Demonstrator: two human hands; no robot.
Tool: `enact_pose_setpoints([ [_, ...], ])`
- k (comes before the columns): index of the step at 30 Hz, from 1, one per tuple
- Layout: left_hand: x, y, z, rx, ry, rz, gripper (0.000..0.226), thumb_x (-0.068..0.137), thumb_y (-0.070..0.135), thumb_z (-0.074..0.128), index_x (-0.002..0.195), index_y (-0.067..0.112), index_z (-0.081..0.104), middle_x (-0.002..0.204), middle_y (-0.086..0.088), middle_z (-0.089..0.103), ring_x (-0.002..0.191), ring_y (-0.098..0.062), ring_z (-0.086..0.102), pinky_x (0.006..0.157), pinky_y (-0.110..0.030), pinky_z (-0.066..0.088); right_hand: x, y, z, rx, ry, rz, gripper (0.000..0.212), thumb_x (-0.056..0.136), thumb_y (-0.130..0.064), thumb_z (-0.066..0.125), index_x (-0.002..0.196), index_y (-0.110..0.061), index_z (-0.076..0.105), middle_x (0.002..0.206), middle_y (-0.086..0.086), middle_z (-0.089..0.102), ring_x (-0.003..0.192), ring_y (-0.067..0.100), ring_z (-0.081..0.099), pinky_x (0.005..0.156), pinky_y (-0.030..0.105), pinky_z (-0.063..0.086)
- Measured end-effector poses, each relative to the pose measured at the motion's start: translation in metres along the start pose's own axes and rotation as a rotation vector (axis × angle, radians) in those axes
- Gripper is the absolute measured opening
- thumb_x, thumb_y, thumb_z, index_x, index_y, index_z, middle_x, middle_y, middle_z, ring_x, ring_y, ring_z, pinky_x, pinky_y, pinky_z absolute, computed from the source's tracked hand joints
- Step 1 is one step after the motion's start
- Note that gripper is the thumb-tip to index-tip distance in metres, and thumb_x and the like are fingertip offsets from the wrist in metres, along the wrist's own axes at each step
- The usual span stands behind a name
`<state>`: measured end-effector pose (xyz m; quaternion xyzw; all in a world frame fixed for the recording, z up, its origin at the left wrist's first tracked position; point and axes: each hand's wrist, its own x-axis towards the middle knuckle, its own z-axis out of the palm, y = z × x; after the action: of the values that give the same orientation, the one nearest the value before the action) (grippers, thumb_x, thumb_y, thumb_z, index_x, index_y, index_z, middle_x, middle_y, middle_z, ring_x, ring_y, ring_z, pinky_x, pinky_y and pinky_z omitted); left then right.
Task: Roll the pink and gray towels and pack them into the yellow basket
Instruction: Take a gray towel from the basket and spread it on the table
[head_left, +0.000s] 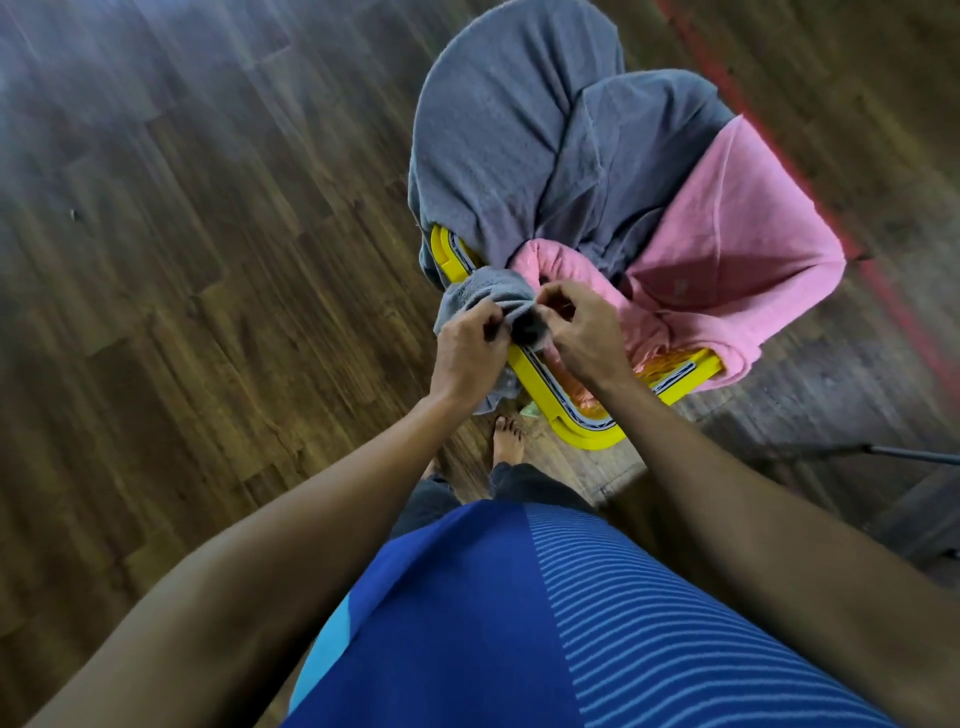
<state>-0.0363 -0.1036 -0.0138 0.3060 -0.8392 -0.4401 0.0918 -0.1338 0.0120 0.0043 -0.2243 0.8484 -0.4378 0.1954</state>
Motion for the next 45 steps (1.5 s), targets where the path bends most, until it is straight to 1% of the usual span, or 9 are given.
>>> enact_pose_setpoints([
  [7, 0.024, 0.024, -0.025, -0.181, -0.145, 0.006, 0.003, 0.086, 0.010, 0.058, 0.083, 0.011, 0.058, 0.076, -0.001, 0.062, 0.073, -0.010, 0.055, 0.069, -0.028, 0.046, -0.010, 0.005, -0.002, 0.064, 0.023, 0.016, 0.008, 0.085, -0.009, 0.065, 0.089, -0.015, 0.064, 0.086, 0.002, 0.067, 0.079, 0.010, 0.061, 0.073, 0.016, 0.046],
  [12, 0.047, 0.036, -0.040, -0.259, -0.220, -0.031, 0.005, 0.091, 0.003, 0.053, 0.086, 0.001, 0.053, 0.067, 0.003, 0.049, 0.060, 0.001, 0.044, 0.063, -0.017, 0.039, 0.010, 0.012, 0.016, -0.032, -0.100, 0.152, 0.025, 0.070, -0.035, 0.066, 0.088, -0.018, 0.068, 0.085, 0.005, 0.070, 0.078, 0.017, 0.065, 0.072, 0.032, 0.051],
  [16, 0.059, 0.040, -0.050, -0.288, -0.211, -0.059, 0.011, 0.093, 0.010, 0.052, 0.082, 0.011, 0.053, 0.066, 0.006, 0.048, 0.061, -0.004, 0.043, 0.064, -0.024, 0.038, 0.016, 0.002, 0.008, 0.014, 0.017, 0.128, 0.018, 0.079, -0.005, 0.063, 0.092, -0.014, 0.072, 0.083, -0.002, 0.070, 0.073, -0.001, 0.056, 0.065, 0.009, 0.040],
  [21, 0.069, 0.037, -0.065, -0.197, -0.175, -0.063, 0.014, 0.096, 0.015, 0.047, 0.082, 0.017, 0.048, 0.072, 0.004, 0.047, 0.064, -0.008, 0.039, 0.054, -0.018, 0.031, 0.033, -0.015, -0.020, 0.066, 0.167, 0.045, 0.015, 0.085, -0.009, 0.059, 0.090, -0.019, 0.067, 0.075, -0.006, 0.064, 0.069, 0.005, 0.057, 0.069, 0.023, 0.045],
  [26, 0.073, 0.038, -0.059, -0.208, -0.190, -0.116, 0.011, 0.098, 0.015, 0.044, 0.089, 0.011, 0.048, 0.073, 0.003, 0.045, 0.066, -0.010, 0.038, 0.061, -0.025, 0.033, 0.049, -0.027, -0.030, -0.004, 0.152, 0.056, 0.010, 0.085, -0.009, 0.061, 0.092, -0.012, 0.068, 0.076, -0.002, 0.062, 0.071, 0.007, 0.054, 0.069, 0.016, 0.042],
  [30, 0.083, 0.045, -0.053, -0.221, -0.166, -0.138, 0.011, 0.095, 0.016, 0.049, 0.084, 0.017, 0.050, 0.074, 0.005, 0.049, 0.071, -0.012, 0.043, 0.074, -0.033, 0.038, 0.036, -0.013, -0.016, -0.035, 0.206, 0.233, 0.011, 0.084, -0.016, 0.067, 0.093, -0.009, 0.068, 0.085, 0.008, 0.068, 0.077, 0.016, 0.058, 0.071, 0.026, 0.041],
  [36, 0.086, 0.048, -0.055, -0.242, -0.185, -0.165, 0.012, 0.096, 0.018, 0.048, 0.084, 0.021, 0.050, 0.072, 0.007, 0.050, 0.071, -0.011, 0.046, 0.077, -0.035, 0.042, -0.003, 0.007, 0.036, 0.300, -0.075, 0.733, 0.049, 0.060, -0.063, 0.073, 0.066, -0.014, 0.066, 0.066, 0.005, 0.062, 0.068, 0.024, 0.059, 0.070, 0.038, 0.049],
  [40, 0.083, 0.039, -0.057, -0.244, -0.169, -0.174, 0.010, 0.095, 0.017, 0.048, 0.086, 0.016, 0.050, 0.073, 0.008, 0.048, 0.073, -0.011, 0.045, 0.076, -0.034, 0.041, -0.008, -0.008, 0.034, 0.678, -0.019, 0.824, 0.012, 0.082, -0.014, 0.074, 0.076, -0.008, 0.065, 0.067, 0.011, 0.060, 0.056, 0.020, 0.055, 0.052, 0.023, 0.049],
  [45, 0.075, 0.029, -0.061, -0.220, -0.096, -0.210, 0.008, 0.095, 0.016, 0.049, 0.087, 0.014, 0.050, 0.078, 0.006, 0.050, 0.075, -0.012, 0.045, 0.074, -0.031, 0.039, 0.000, -0.032, 0.026, 0.805, -0.031, 0.746, 0.011, 0.089, -0.005, 0.063, 0.079, -0.009, 0.061, 0.069, 0.007, 0.062, 0.061, 0.018, 0.058, 0.050, 0.023, 0.050],
])
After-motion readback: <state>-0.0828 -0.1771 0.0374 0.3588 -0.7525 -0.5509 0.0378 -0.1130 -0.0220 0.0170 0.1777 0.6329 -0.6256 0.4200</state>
